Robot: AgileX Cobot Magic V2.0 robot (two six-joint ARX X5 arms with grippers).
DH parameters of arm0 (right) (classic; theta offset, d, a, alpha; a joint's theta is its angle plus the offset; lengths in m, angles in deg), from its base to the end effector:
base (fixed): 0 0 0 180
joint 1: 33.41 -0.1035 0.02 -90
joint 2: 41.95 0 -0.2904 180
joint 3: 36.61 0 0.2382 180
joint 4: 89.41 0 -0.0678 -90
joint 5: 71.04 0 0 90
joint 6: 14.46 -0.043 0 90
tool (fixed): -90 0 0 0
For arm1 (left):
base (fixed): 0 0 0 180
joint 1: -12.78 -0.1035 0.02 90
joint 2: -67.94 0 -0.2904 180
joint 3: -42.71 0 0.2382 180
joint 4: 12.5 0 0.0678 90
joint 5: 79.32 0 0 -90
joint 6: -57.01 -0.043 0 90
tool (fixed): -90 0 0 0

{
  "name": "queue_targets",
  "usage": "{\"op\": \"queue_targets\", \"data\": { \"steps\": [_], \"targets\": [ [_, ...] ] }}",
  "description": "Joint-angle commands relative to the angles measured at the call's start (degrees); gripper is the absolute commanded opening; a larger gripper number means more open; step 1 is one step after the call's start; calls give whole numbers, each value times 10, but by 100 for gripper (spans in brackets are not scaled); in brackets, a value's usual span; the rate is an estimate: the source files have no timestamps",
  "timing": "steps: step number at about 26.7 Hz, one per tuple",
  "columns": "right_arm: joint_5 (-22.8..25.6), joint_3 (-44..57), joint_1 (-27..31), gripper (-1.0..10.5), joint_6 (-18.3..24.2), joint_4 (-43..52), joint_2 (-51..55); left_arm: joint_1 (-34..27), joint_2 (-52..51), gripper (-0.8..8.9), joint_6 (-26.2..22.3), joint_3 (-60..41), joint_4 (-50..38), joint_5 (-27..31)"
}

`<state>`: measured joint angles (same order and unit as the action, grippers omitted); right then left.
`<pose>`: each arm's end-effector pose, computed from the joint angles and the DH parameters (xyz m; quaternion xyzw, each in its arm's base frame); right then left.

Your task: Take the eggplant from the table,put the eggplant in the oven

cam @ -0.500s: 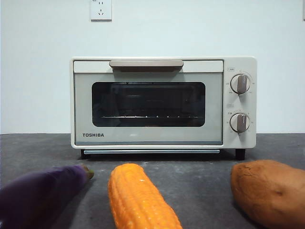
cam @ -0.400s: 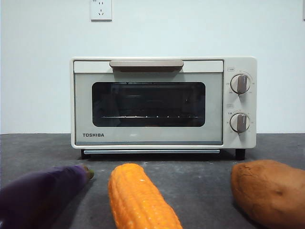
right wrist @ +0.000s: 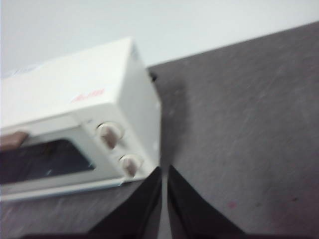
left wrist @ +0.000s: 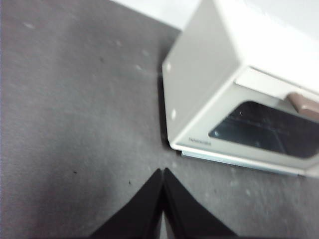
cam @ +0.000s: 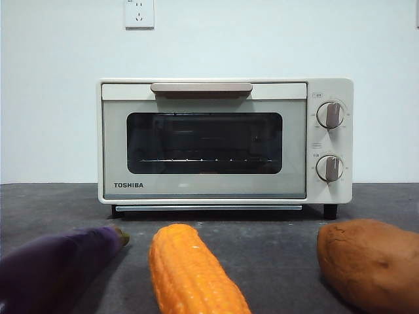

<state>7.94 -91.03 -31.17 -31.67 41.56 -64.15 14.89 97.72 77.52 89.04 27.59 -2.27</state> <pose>0.0582 0.0059 0.3084 0.1643 0.1549 0.0531 0.9727 0.0964 -0.0132 0.2718 -0.1917 0.2227 -0.0901 0.9516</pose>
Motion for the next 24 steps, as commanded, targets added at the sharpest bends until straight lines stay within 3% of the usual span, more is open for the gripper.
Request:
{"op": "queue_targets", "data": {
  "steps": [1,10,12,16,18,22,24],
  "targets": [
    [-31,-43,-1,5,26,-36,-43,0,58,6,-37,45,18,-28],
    [-172,-123,-3,25,94,-176,-159,10,179,6,-80,129,66,-97],
    [-191,-129,-5,100,99,-203,-180,15,189,6,-81,136,66,-98],
    [-207,-129,-29,367,98,-240,-221,26,192,6,-81,142,63,-98],
    [-229,-129,-48,421,96,-239,-235,30,192,6,-81,145,63,-98],
    [-291,-129,-120,427,29,-167,-262,38,192,6,-81,147,63,-100],
    [-292,-129,-170,427,-15,-115,-278,42,192,6,-81,147,64,-101]
  ]
}}
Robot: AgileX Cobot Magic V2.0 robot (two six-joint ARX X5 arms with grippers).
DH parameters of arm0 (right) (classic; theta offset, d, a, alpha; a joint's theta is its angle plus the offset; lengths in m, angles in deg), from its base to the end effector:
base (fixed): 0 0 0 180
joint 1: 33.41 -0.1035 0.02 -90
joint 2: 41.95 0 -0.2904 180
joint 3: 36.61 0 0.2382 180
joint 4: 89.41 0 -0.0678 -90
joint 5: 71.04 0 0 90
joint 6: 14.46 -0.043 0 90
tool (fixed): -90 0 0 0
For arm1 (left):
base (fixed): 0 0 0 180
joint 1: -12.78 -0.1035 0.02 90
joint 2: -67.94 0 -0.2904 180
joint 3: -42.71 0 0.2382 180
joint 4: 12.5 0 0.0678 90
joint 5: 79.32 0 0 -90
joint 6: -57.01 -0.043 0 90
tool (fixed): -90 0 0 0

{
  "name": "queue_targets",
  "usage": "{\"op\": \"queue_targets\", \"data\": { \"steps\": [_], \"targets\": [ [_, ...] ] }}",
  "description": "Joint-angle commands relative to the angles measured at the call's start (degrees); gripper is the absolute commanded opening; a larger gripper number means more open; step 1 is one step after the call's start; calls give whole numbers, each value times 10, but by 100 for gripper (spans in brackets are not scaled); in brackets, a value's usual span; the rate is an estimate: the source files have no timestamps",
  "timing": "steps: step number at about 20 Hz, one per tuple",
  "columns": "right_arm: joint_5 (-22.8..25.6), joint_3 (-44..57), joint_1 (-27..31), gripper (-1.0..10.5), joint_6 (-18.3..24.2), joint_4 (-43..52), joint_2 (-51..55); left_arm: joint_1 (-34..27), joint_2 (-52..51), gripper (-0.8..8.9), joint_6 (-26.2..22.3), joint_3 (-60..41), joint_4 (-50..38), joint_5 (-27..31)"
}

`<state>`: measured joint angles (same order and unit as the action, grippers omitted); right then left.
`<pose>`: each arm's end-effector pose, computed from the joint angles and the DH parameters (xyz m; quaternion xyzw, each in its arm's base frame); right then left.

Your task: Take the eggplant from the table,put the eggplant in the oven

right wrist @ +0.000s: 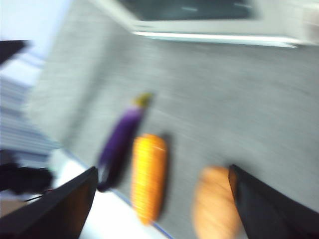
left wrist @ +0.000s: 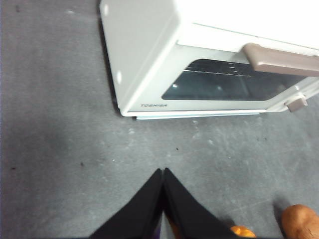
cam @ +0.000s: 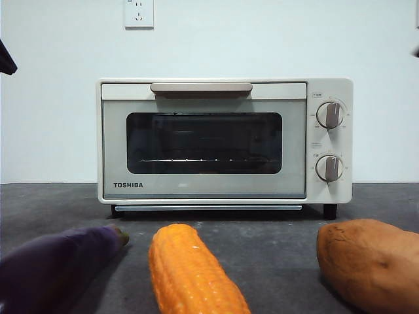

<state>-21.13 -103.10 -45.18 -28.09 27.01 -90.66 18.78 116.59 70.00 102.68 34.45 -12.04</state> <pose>0.1171 0.0527 0.3222 0.1928 0.4224 0.3552 0.8113 0.1465 -0.0321 0.3057 -0.1485 0.3275 -0.2004 0.9114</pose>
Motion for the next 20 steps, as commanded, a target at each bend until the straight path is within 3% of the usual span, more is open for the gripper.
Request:
{"op": "queue_targets", "data": {
  "steps": [1,4,7,14,20],
  "targets": [
    [8,-8,-63,427,-76,59,-24,5,3,6,-6,11,-3,-3],
    [95,-8,-180,427,-134,129,-75,9,3,6,-5,11,-2,-3],
    [194,-19,-289,427,-162,149,-149,8,3,6,-5,11,-3,-3],
    [284,-160,-431,426,-175,105,-368,8,3,6,-6,11,-7,-2],
    [309,-279,-504,423,-179,85,-522,8,3,6,-17,11,-7,44]
  ]
}}
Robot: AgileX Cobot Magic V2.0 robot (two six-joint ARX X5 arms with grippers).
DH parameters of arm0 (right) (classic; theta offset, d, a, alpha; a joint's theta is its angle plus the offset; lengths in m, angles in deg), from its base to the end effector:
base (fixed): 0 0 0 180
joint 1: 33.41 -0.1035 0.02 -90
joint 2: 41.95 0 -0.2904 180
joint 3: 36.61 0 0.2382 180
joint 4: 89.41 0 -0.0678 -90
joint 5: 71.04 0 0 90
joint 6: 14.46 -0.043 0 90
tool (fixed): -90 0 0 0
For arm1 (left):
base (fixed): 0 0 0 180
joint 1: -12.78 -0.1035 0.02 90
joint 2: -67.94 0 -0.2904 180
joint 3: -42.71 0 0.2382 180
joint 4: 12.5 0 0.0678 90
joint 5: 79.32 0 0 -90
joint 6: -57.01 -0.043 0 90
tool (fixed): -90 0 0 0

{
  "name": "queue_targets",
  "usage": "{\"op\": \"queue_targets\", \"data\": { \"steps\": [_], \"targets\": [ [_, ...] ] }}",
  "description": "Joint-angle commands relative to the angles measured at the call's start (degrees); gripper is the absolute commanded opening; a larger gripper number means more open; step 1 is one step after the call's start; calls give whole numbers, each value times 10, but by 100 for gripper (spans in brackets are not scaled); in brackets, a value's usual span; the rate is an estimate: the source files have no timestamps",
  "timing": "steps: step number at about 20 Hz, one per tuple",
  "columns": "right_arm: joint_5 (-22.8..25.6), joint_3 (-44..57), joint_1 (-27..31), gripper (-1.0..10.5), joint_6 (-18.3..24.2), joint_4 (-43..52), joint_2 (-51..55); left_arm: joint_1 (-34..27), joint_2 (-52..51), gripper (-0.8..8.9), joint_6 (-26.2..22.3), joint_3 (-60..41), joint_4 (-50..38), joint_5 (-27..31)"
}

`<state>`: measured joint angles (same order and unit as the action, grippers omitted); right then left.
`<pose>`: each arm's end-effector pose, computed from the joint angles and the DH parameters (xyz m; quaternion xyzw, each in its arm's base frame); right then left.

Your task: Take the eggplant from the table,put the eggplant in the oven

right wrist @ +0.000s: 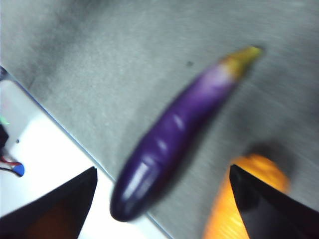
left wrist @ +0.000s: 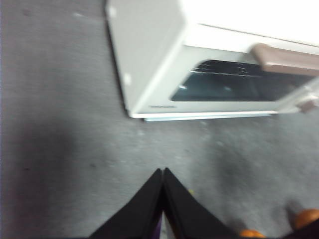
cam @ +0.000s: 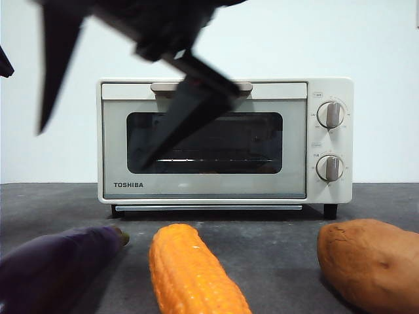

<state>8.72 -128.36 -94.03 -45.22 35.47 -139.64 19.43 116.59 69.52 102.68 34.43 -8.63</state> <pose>0.1646 0.3079 0.2703 -0.0223 0.5757 0.3595 0.7341 0.1472 -0.0315 0.3051 -0.1346 0.3254 -0.1795 0.9186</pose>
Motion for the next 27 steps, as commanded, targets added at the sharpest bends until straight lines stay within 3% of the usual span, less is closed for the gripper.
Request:
{"op": "queue_targets", "data": {
  "steps": [1,9,12,16,21,23,27],
  "targets": [
    [18,-38,-22,423,-7,0,-52,2,3,6,-14,11,-8,16],
    [58,-62,-30,417,-15,23,-170,1,3,6,-20,13,-11,33],
    [57,-62,-30,352,-15,48,-181,1,3,6,-20,13,-11,33],
    [57,-62,-37,181,-23,68,-181,1,3,6,-20,13,-11,33],
    [40,-77,-38,146,-22,53,-177,1,3,6,-30,13,-11,33],
    [32,-111,-37,146,3,0,-169,0,3,6,-32,21,-10,46],
    [30,-187,-41,146,91,-140,-136,-4,4,6,-41,59,-11,58]
  ]
}}
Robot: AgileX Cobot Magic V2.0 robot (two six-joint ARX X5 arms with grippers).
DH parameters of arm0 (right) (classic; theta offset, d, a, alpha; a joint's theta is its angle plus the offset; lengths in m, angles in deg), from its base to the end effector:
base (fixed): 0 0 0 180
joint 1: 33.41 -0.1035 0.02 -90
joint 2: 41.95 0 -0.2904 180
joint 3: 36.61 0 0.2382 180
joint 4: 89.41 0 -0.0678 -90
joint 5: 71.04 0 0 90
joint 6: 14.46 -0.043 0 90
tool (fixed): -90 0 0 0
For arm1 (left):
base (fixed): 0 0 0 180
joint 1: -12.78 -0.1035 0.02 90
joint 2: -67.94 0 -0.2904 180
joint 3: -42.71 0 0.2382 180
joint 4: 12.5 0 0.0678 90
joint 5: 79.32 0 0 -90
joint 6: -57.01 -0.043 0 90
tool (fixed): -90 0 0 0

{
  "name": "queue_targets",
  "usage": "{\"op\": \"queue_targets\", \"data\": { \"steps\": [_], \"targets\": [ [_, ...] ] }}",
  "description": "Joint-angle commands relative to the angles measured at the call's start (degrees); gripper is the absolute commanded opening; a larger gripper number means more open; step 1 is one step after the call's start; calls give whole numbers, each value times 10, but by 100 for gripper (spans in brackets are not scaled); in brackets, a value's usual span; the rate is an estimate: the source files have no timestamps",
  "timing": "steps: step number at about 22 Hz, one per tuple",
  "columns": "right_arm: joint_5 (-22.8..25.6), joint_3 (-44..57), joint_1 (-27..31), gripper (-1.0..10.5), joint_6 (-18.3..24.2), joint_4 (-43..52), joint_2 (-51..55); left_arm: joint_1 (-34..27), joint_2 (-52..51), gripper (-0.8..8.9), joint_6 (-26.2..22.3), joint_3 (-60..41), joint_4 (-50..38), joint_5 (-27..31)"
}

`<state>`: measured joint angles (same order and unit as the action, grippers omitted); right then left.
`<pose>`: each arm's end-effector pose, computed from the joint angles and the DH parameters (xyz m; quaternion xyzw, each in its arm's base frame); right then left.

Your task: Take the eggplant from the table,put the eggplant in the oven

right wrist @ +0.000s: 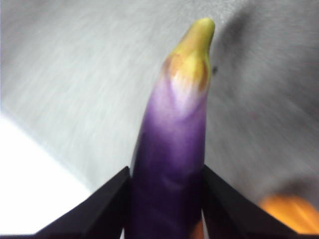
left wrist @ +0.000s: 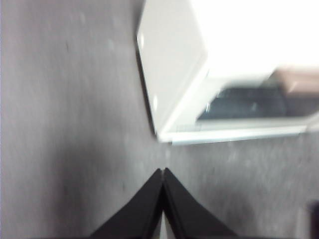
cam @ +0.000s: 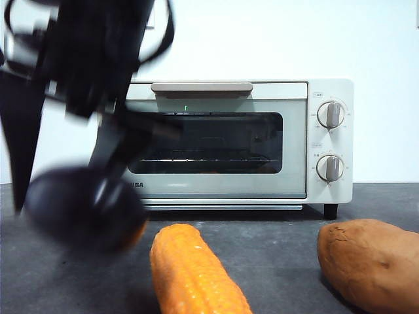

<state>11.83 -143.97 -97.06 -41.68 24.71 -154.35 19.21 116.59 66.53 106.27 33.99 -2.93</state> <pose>0.1746 0.3644 0.2467 -0.1107 0.6076 0.3382 0.7100 0.1496 -0.0270 0.3254 -0.0956 0.2845 -0.1443 0.9429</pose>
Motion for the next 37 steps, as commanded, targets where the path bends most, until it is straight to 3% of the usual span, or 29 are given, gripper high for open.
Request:
{"op": "queue_targets", "data": {
  "steps": [1,6,8,11,12,21,24,28,33,37],
  "targets": [
    [1,-43,-12,146,82,-63,25,-2,4,6,-11,33,-7,1],
    [63,-55,-22,139,191,-185,116,2,22,6,-11,69,-6,-13],
    [127,-55,-28,139,206,-232,153,15,44,6,-9,82,-6,-29],
    [258,-54,-37,139,204,-300,198,56,86,6,-9,111,-7,-29],
    [274,-54,-38,139,203,-300,214,72,101,6,-9,122,-6,-29],
    [346,-54,-38,139,188,-300,338,209,316,6,-59,321,69,-27],
    [350,-54,-38,137,184,-300,382,230,385,6,-71,379,84,-20],
    [363,-53,-38,136,170,-300,440,256,458,6,-92,436,112,34],
    [363,-42,-38,136,167,-300,473,273,497,6,-110,458,125,82],
    [372,-23,-38,136,158,-300,493,282,507,6,-115,460,158,81]
  ]
}}
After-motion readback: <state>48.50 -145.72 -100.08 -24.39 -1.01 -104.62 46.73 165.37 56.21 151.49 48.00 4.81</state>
